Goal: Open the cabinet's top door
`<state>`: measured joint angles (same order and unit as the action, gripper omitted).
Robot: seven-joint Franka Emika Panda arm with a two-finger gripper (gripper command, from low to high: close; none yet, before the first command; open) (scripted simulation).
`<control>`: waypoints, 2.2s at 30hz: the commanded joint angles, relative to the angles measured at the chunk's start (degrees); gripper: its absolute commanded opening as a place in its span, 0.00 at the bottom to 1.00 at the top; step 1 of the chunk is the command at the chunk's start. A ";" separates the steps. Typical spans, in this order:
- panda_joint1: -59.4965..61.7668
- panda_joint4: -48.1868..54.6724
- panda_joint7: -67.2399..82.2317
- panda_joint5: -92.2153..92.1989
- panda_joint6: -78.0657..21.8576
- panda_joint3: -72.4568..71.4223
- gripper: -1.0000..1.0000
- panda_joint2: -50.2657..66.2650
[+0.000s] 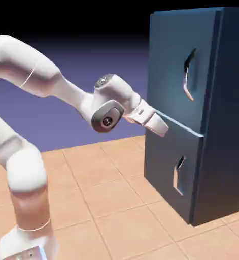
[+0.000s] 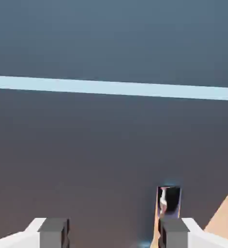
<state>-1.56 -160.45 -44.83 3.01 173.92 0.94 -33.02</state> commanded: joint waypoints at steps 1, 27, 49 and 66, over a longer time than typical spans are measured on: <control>-0.73 0.46 -1.97 2.50 -0.07 0.78 0.50 -0.30; -19.59 12.27 -53.20 67.28 -1.86 21.06 0.50 -8.11; -35.55 22.28 -96.54 122.10 -3.38 38.22 0.50 -14.72; -49.62 31.59 -113.98 143.69 -6.98 49.68 0.00 -12.22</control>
<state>-51.19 -128.86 -158.81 146.70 166.96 50.62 -45.24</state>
